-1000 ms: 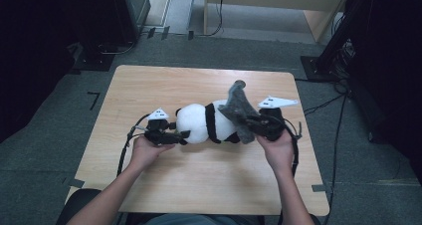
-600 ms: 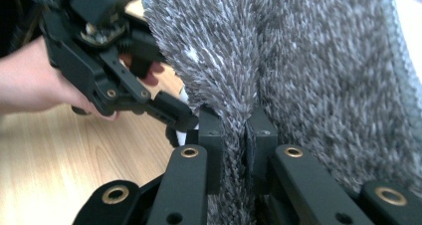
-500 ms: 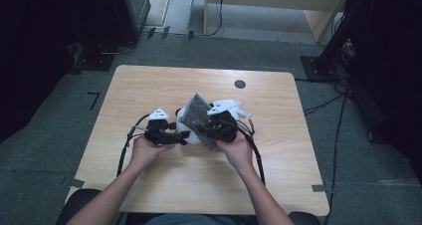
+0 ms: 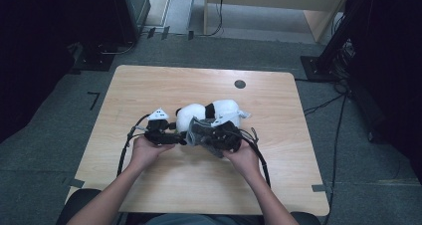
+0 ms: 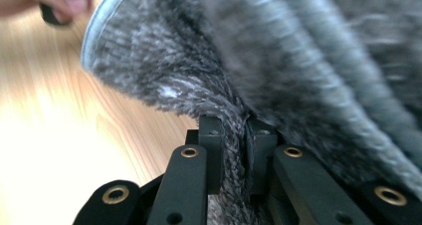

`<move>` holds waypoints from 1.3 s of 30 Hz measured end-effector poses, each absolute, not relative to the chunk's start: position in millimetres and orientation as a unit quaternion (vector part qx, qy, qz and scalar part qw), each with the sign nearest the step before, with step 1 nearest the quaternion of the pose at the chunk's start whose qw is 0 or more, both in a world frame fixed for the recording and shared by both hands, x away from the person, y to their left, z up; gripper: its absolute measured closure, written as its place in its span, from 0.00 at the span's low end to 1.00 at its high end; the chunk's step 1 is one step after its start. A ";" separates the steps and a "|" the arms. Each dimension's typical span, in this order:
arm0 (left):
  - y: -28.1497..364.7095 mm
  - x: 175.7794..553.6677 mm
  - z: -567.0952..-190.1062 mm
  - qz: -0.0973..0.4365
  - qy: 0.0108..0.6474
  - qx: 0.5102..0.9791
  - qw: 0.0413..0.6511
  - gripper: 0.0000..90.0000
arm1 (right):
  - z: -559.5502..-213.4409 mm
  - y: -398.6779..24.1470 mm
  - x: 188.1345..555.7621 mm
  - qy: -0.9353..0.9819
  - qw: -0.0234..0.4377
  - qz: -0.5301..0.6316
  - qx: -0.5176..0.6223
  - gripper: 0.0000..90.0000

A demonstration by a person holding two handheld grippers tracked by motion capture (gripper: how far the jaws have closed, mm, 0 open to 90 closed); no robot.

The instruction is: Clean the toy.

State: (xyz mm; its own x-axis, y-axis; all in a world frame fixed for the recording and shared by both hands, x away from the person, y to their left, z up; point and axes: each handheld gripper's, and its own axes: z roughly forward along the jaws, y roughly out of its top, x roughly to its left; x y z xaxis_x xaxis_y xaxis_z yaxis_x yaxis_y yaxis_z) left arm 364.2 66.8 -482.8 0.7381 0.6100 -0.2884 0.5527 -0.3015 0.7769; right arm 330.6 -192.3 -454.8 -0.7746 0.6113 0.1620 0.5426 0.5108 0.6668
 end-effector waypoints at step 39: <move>66.3 365.6 -481.8 0.029 0.363 0.808 0.463 0.41 | -474.6 -314.0 331.0 0.833 0.039 0.296 0.466 0.89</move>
State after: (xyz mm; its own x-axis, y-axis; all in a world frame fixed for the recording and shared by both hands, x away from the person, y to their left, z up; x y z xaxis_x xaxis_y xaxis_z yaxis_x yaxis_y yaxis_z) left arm 365.6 66.3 -481.8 0.7342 0.6135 -0.2908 0.5606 -0.3062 0.7694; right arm 331.0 -314.0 -474.6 -0.5617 0.8001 0.2105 0.7534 0.3896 0.5297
